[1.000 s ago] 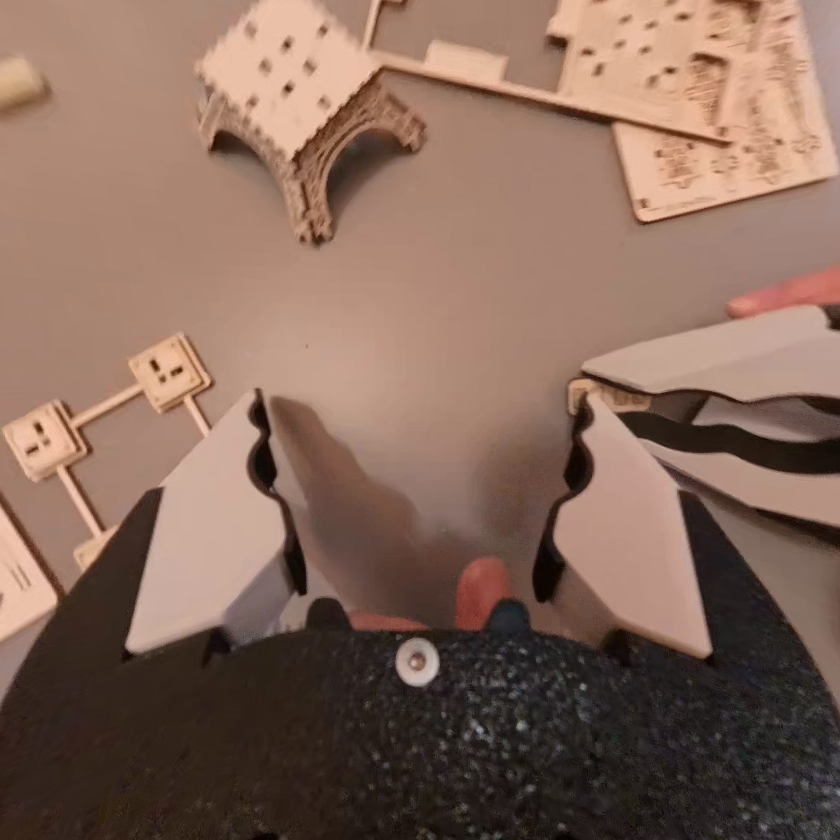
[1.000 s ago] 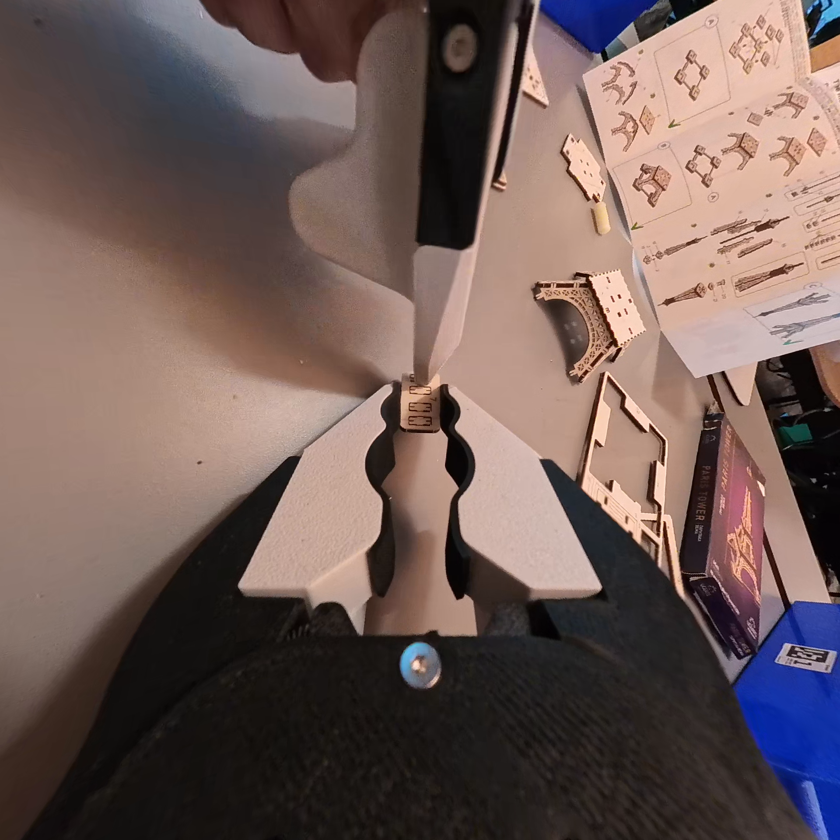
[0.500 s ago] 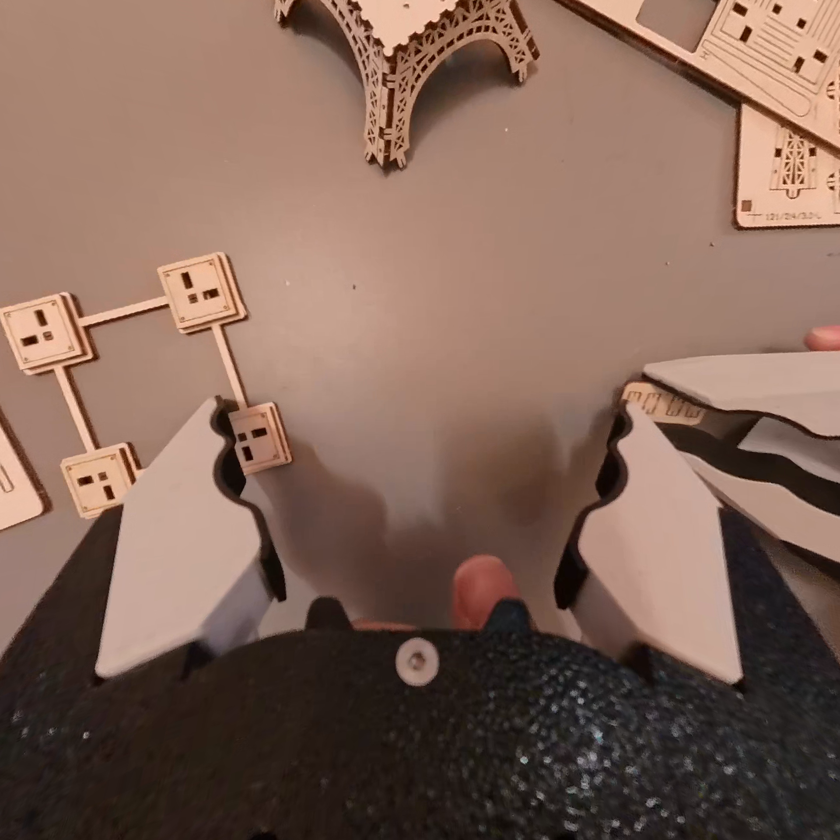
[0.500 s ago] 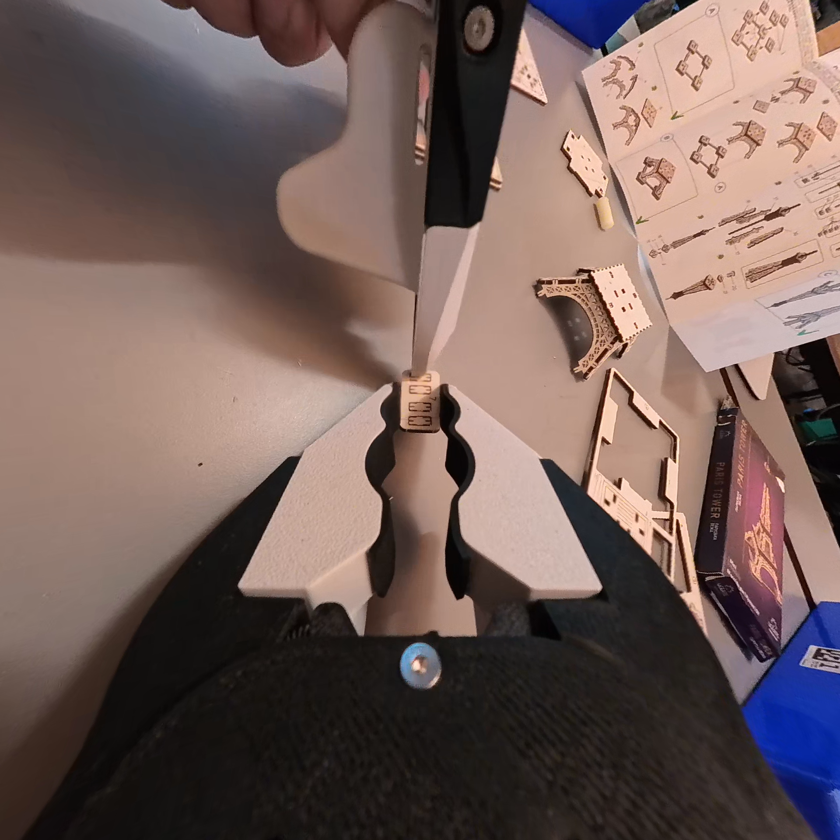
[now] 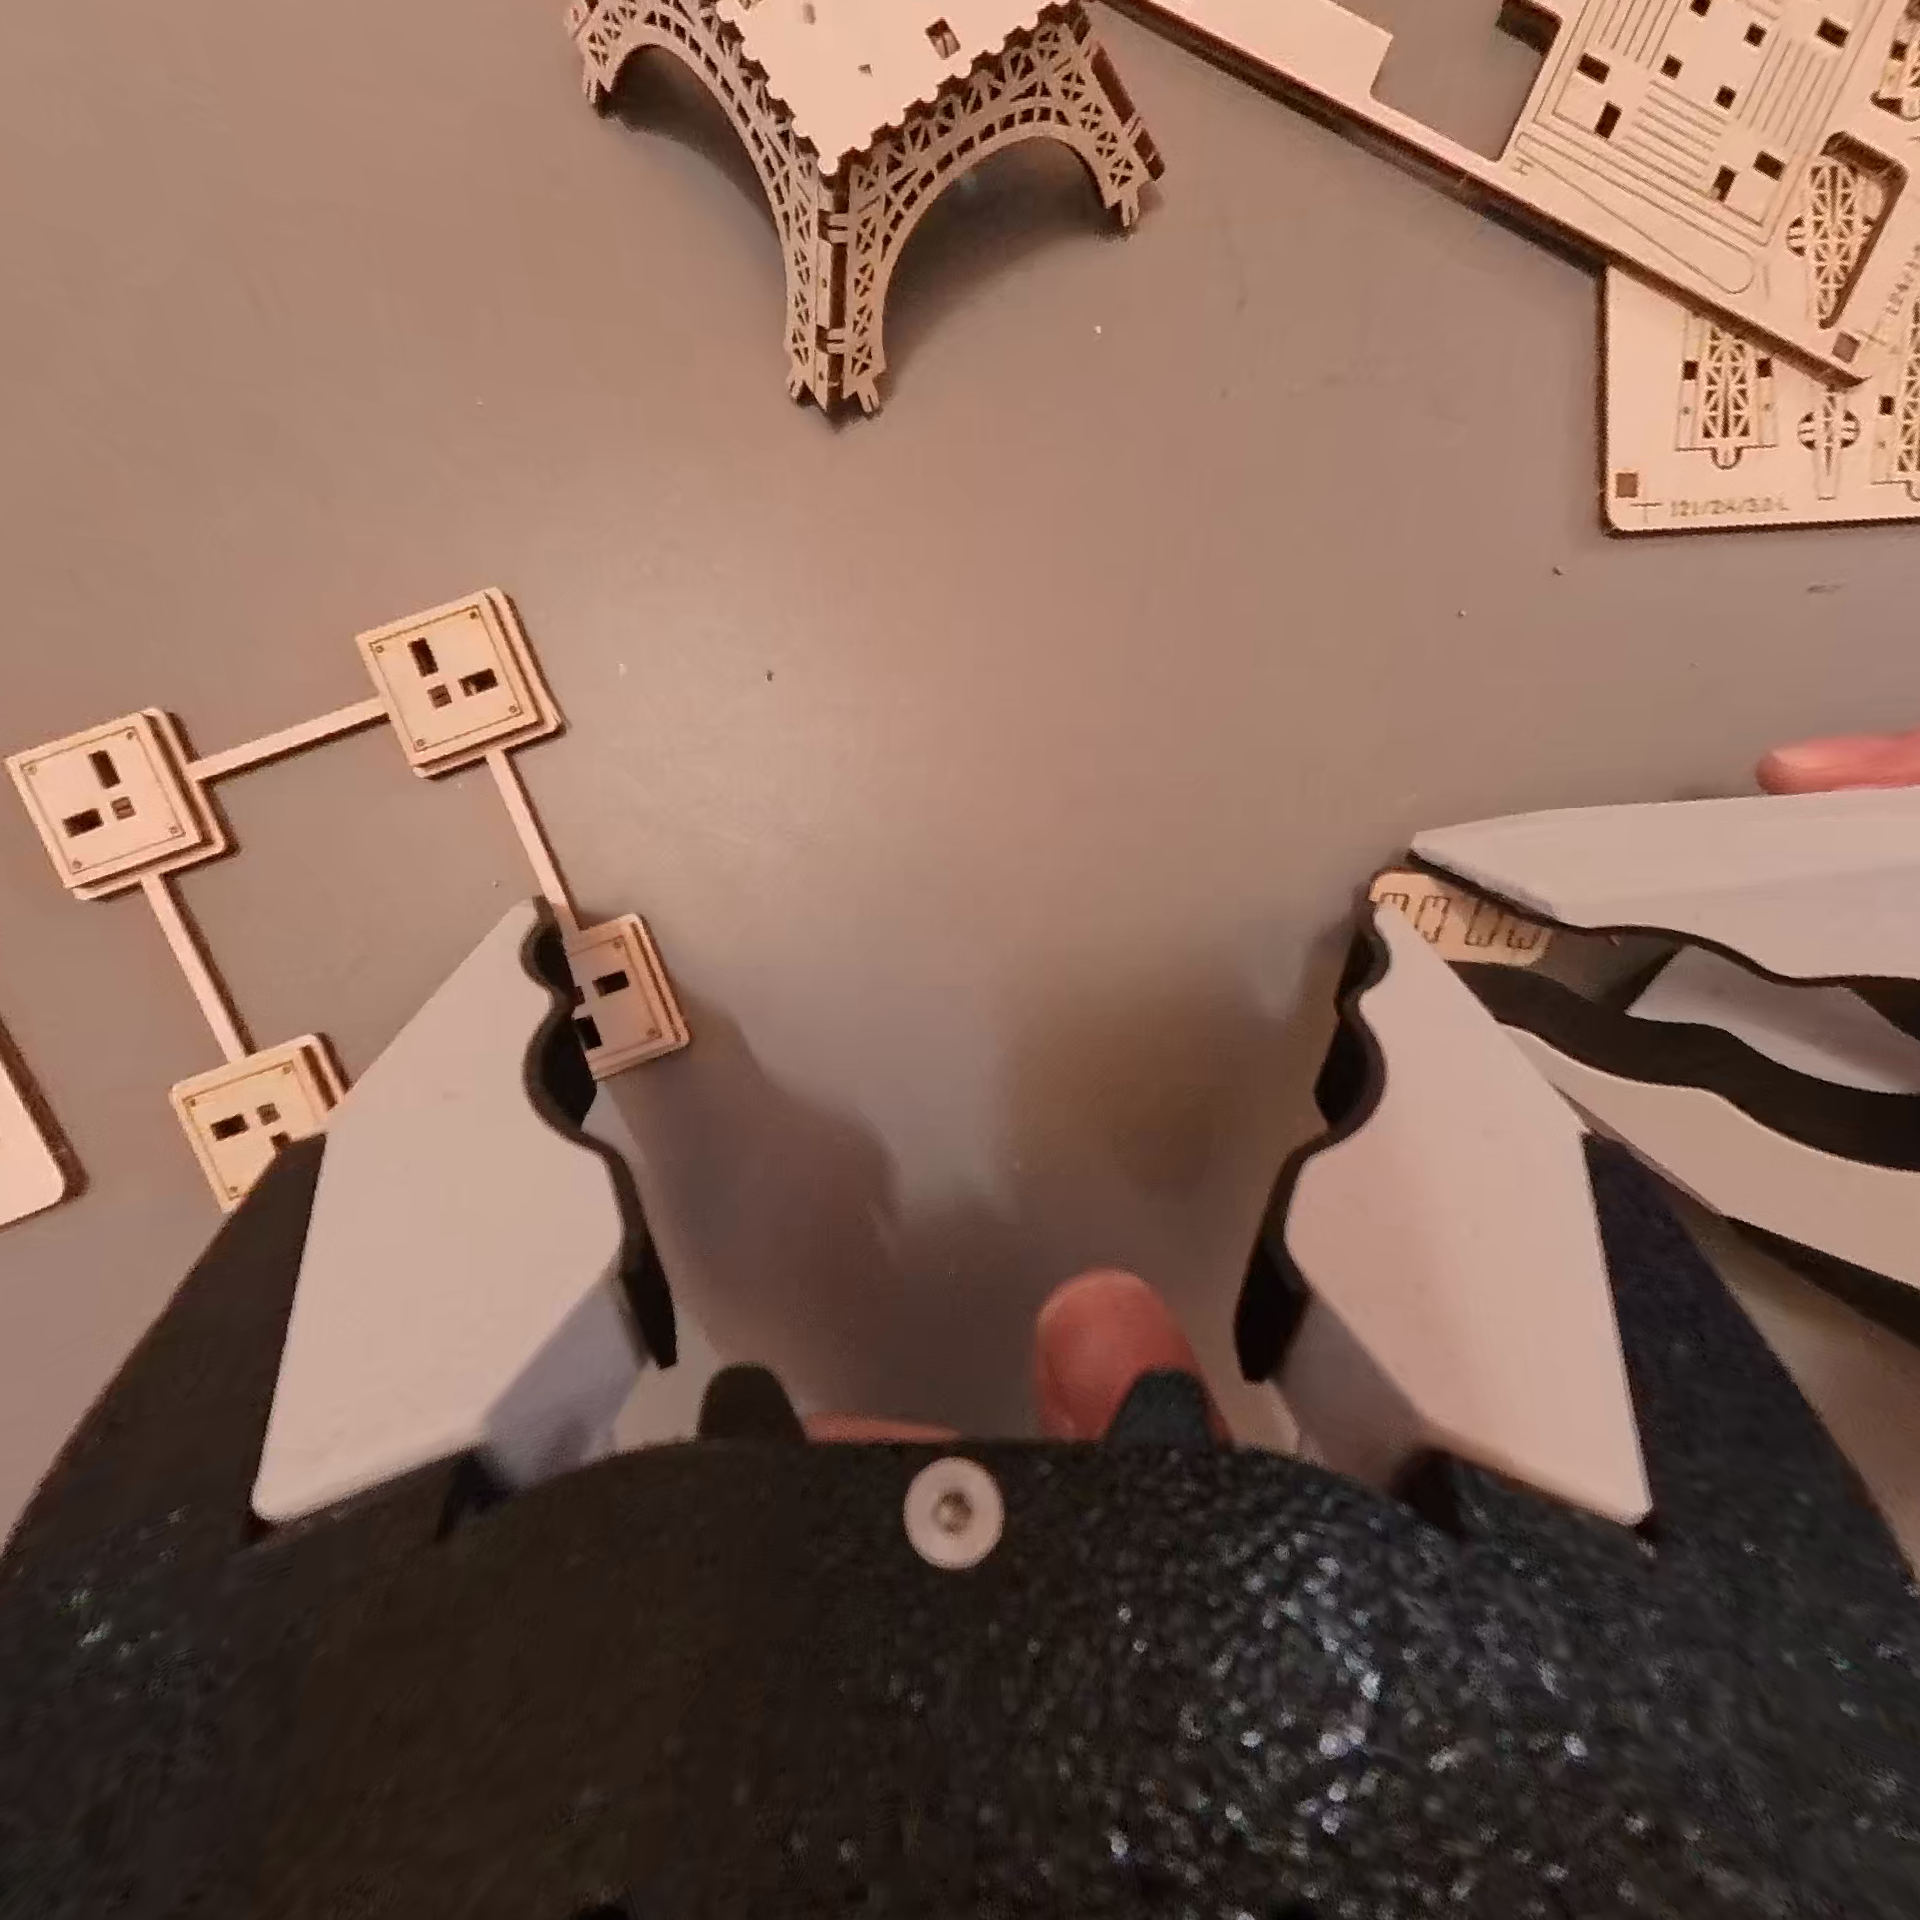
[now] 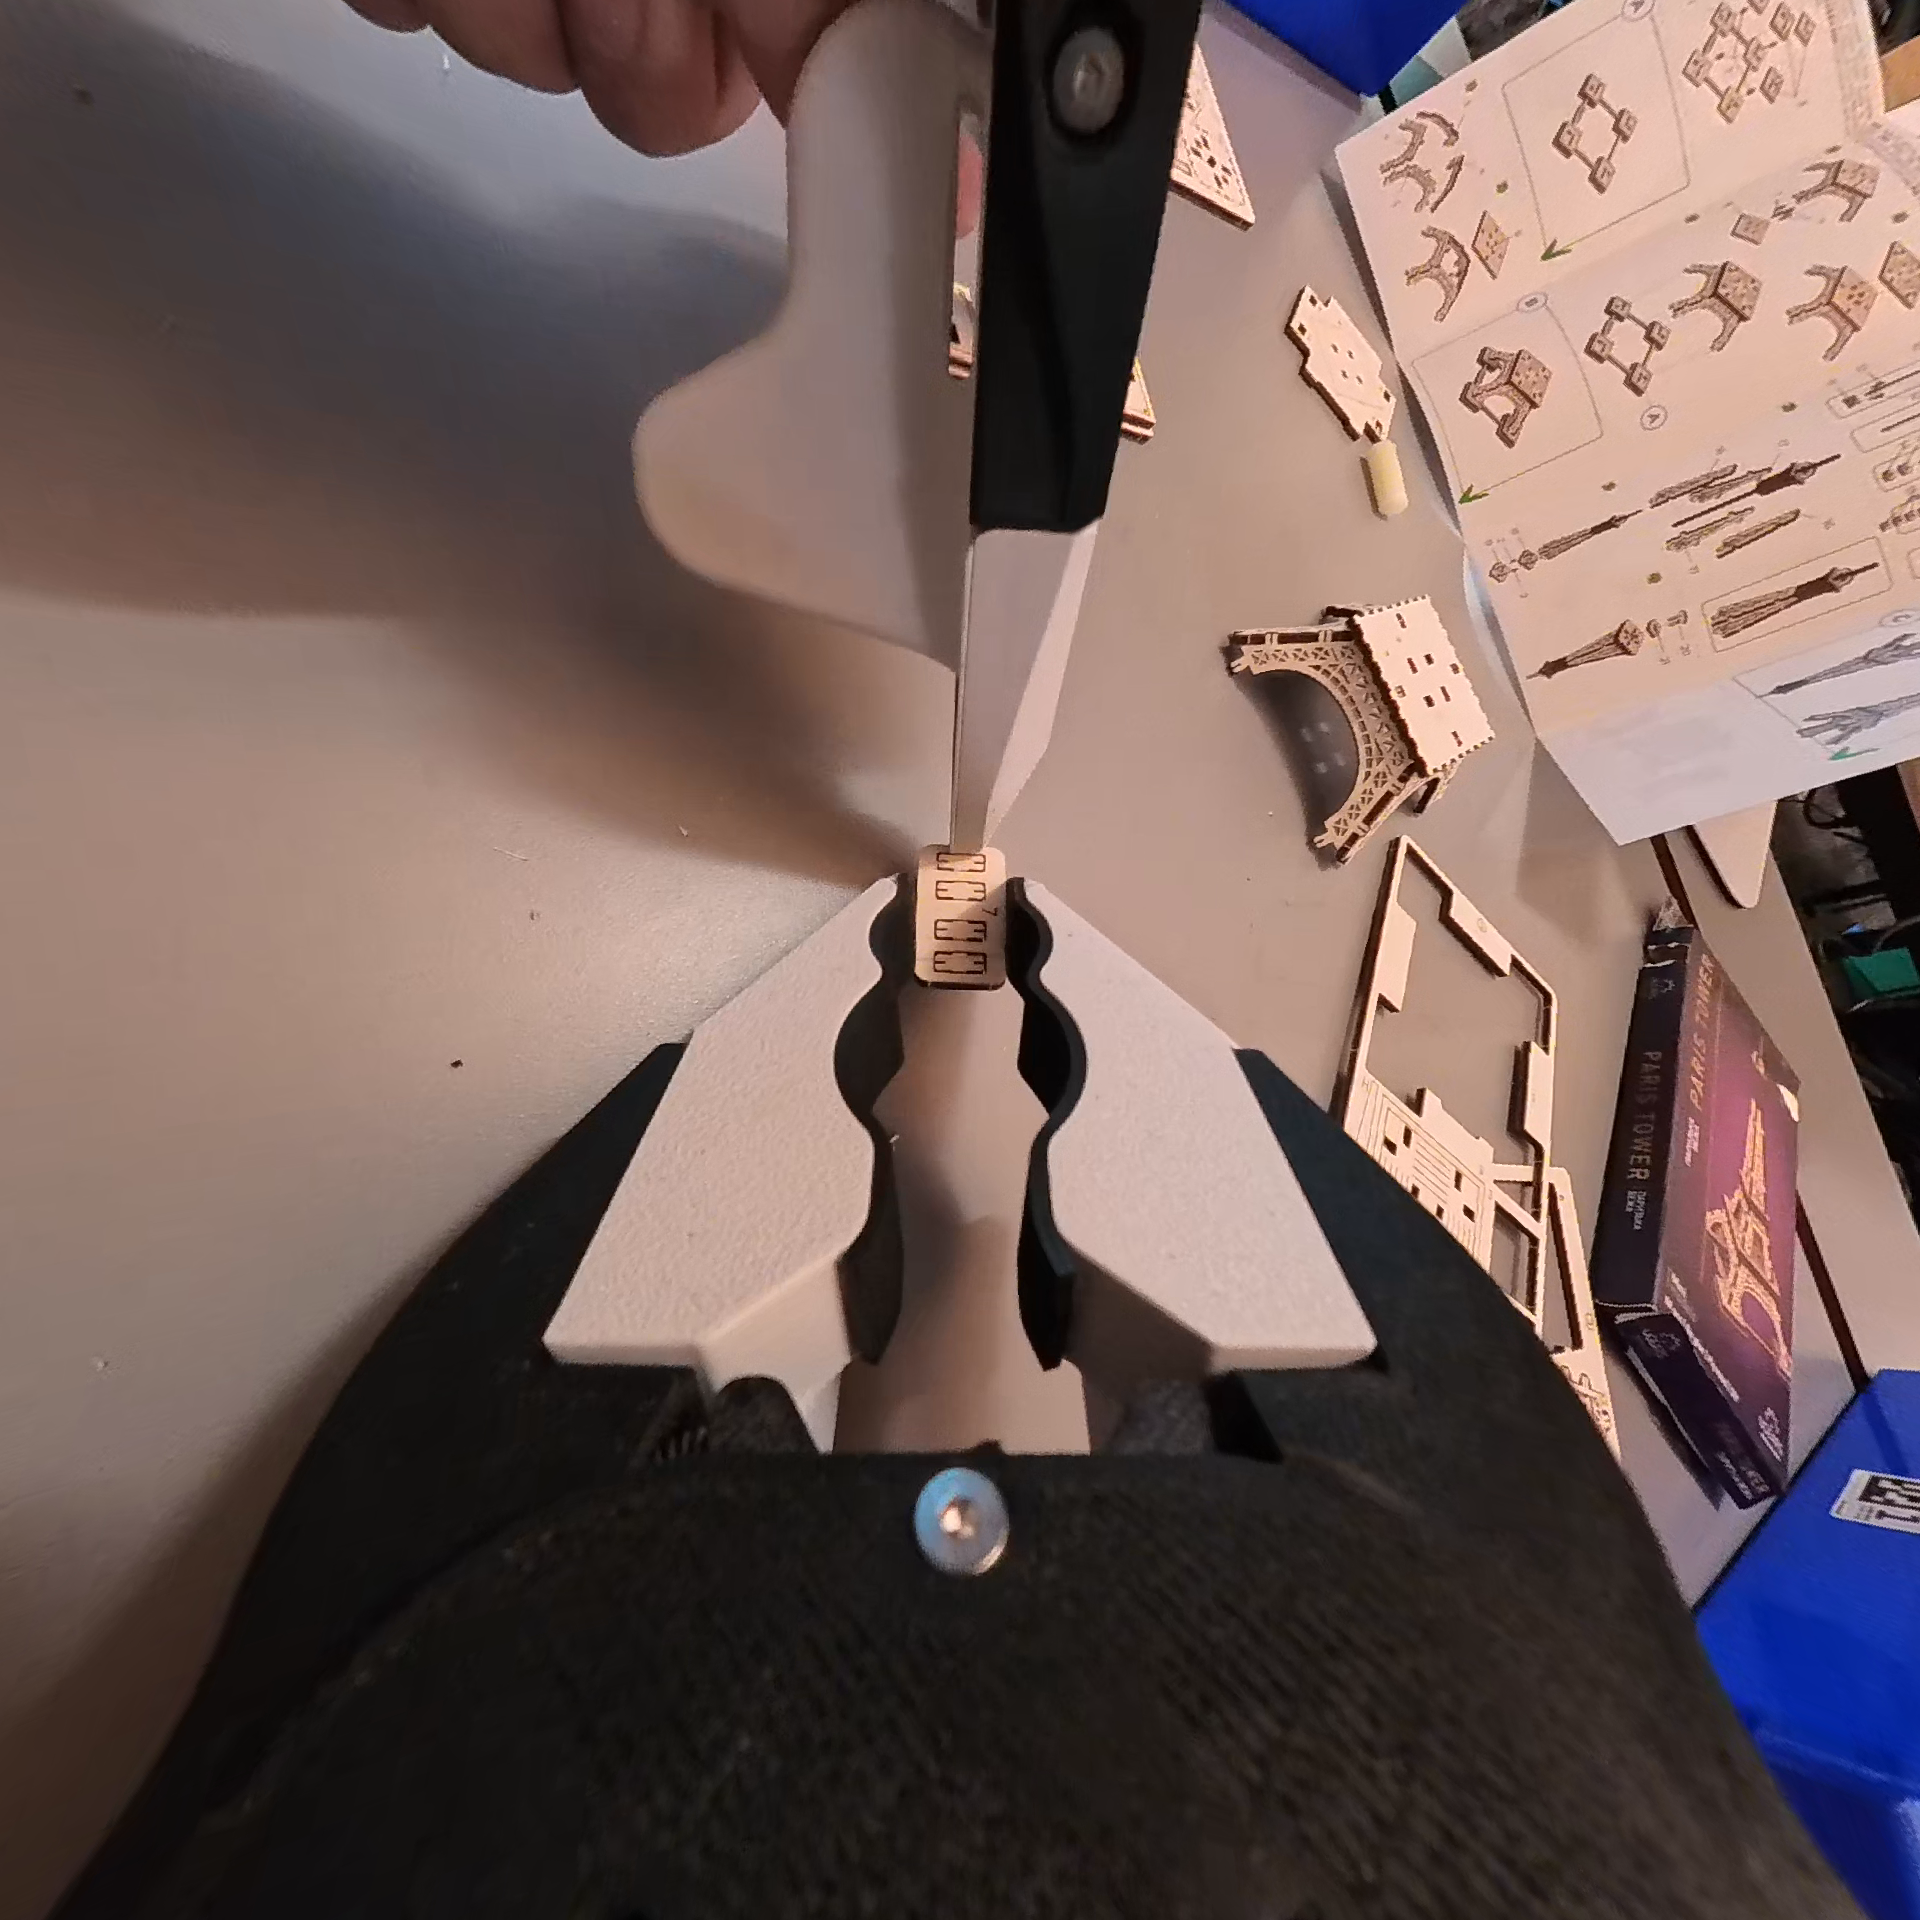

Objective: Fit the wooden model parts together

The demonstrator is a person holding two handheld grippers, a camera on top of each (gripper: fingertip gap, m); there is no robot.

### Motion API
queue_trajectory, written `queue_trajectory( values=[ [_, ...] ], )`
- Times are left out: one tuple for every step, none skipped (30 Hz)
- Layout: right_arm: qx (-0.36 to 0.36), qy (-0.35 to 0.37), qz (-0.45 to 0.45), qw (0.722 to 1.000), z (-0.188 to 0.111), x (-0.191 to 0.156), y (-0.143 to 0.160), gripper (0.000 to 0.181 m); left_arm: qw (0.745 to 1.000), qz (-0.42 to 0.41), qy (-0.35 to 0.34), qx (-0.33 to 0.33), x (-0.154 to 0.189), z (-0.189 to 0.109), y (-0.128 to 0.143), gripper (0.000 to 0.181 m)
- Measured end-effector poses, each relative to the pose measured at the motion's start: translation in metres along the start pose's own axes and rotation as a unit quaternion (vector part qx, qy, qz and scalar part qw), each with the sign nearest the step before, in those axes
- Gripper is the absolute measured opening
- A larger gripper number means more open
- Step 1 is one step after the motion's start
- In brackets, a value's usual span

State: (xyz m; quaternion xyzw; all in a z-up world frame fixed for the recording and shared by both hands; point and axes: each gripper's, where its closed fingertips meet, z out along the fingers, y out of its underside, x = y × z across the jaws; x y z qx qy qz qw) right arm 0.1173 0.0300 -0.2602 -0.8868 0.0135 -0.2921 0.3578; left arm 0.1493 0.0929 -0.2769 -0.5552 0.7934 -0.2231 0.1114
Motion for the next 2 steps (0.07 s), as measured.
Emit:
queue_trajectory(
  values=[
    [0.001, -0.001, 0.002, 1.0, -0.0001, -0.0001, 0.0, 0.016, 1.0, 0.001, 0.001, 0.0, 0.0006, -0.0003, 0.0001, 0.14],
    [0.002, -0.002, 0.004, 1.0, -0.0002, 0.0001, 0.0, 0.015, 1.0, 0.002, 0.003, 0.0, 0.0014, -0.0003, 0.0005, 0.141]
  ],
)
